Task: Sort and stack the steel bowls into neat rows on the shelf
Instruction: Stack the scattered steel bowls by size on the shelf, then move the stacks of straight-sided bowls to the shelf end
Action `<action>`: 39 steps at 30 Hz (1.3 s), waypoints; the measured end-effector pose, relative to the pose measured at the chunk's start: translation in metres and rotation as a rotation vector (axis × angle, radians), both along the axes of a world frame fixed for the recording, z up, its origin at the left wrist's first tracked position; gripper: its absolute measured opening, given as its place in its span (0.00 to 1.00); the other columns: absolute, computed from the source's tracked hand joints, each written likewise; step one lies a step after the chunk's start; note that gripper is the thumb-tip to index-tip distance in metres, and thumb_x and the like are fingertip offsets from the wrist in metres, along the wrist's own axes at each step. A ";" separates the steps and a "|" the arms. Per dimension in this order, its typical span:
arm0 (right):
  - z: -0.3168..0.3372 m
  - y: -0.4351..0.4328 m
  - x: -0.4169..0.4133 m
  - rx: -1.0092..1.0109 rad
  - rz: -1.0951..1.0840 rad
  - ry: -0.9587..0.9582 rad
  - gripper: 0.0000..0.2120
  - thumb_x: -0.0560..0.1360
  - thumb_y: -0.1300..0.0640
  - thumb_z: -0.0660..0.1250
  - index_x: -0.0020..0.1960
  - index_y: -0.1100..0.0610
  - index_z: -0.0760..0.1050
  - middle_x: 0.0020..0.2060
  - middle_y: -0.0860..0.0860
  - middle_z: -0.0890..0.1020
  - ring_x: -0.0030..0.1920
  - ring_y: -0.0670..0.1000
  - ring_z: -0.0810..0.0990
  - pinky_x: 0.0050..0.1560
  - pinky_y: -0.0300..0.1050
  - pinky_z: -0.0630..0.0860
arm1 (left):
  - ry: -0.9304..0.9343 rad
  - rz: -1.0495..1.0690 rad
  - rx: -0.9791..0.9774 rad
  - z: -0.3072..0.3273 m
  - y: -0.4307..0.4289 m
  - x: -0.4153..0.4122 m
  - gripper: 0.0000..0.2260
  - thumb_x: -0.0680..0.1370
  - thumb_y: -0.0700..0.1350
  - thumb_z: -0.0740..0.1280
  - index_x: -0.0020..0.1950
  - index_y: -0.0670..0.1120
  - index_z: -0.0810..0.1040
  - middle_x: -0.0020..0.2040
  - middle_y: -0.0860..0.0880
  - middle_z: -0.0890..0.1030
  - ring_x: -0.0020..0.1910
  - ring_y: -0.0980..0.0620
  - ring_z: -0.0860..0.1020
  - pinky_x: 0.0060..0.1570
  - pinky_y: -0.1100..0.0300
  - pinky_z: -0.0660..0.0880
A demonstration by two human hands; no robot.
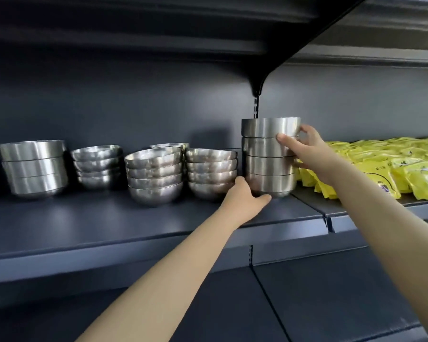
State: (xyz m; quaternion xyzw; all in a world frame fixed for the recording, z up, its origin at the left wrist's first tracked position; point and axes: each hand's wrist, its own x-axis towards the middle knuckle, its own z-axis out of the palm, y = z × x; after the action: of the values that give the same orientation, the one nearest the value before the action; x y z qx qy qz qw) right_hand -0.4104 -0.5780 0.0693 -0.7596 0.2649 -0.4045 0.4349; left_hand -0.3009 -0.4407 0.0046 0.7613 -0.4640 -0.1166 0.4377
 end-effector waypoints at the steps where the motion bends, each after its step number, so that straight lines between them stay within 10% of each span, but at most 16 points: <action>1: 0.000 0.000 -0.001 0.014 0.004 -0.012 0.43 0.70 0.38 0.71 0.76 0.51 0.55 0.60 0.48 0.74 0.55 0.48 0.76 0.56 0.47 0.74 | -0.009 0.003 -0.002 -0.001 -0.001 0.000 0.28 0.76 0.53 0.69 0.71 0.43 0.63 0.62 0.49 0.74 0.55 0.50 0.74 0.50 0.59 0.72; 13: 0.011 -0.003 -0.017 0.108 0.123 0.074 0.44 0.67 0.41 0.74 0.75 0.48 0.55 0.56 0.47 0.73 0.55 0.52 0.74 0.59 0.54 0.73 | -0.029 0.085 -0.154 -0.010 0.000 -0.002 0.27 0.70 0.58 0.75 0.61 0.44 0.72 0.56 0.50 0.79 0.54 0.50 0.79 0.54 0.54 0.78; 26: 0.006 -0.012 -0.025 0.188 0.284 0.042 0.37 0.69 0.43 0.70 0.73 0.44 0.57 0.55 0.47 0.75 0.56 0.54 0.76 0.59 0.62 0.74 | -0.101 0.064 -0.033 -0.005 0.004 -0.010 0.35 0.73 0.58 0.72 0.68 0.41 0.58 0.53 0.52 0.74 0.48 0.53 0.74 0.44 0.61 0.74; 30: 0.004 -0.013 -0.025 0.234 0.330 0.021 0.40 0.64 0.40 0.71 0.72 0.42 0.60 0.59 0.48 0.74 0.58 0.56 0.77 0.49 0.61 0.79 | -0.084 0.029 -0.005 -0.005 0.003 -0.010 0.46 0.69 0.60 0.74 0.76 0.45 0.54 0.67 0.51 0.72 0.61 0.51 0.74 0.52 0.60 0.73; 39: 0.000 -0.009 -0.024 0.274 0.345 -0.038 0.39 0.63 0.42 0.71 0.71 0.44 0.62 0.55 0.49 0.75 0.55 0.54 0.77 0.36 0.52 0.80 | -0.091 0.036 0.006 -0.005 -0.001 -0.010 0.33 0.70 0.55 0.75 0.66 0.43 0.64 0.63 0.49 0.75 0.58 0.50 0.75 0.50 0.59 0.72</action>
State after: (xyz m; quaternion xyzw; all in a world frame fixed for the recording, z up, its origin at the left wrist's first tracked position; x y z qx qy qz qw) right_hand -0.4349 -0.5875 0.0694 -0.7197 0.1750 -0.2985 0.6018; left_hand -0.3109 -0.4422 -0.0007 0.7753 -0.4693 -0.0751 0.4159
